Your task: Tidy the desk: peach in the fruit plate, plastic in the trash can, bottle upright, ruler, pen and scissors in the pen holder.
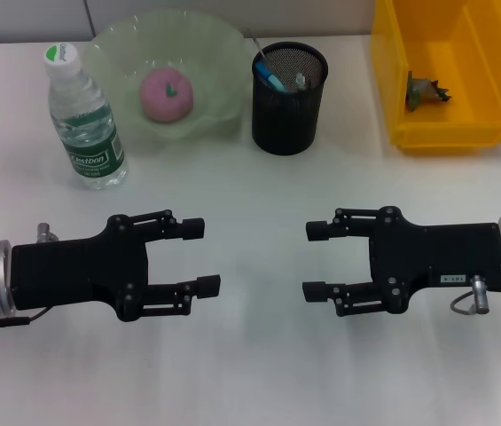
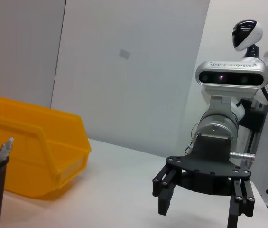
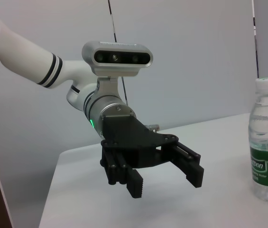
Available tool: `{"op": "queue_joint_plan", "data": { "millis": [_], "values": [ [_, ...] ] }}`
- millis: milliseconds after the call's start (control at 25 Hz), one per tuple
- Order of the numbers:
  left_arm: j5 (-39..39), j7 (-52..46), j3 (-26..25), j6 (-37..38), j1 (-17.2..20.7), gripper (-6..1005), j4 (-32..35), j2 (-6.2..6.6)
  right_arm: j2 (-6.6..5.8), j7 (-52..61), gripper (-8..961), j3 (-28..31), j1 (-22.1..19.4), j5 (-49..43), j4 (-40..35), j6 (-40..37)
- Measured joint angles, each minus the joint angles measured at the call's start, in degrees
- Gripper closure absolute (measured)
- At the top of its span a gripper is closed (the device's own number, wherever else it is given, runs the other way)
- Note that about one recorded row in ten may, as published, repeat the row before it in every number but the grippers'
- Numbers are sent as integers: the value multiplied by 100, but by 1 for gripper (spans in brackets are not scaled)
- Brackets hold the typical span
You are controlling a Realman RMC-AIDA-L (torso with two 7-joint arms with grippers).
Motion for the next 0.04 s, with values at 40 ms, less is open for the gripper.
{"op": "queue_joint_plan", "data": {
  "millis": [40],
  "values": [
    [0,0,3,-3,0,223,1,0,0,0,188,0,3,0,0,0]
  ]
}}
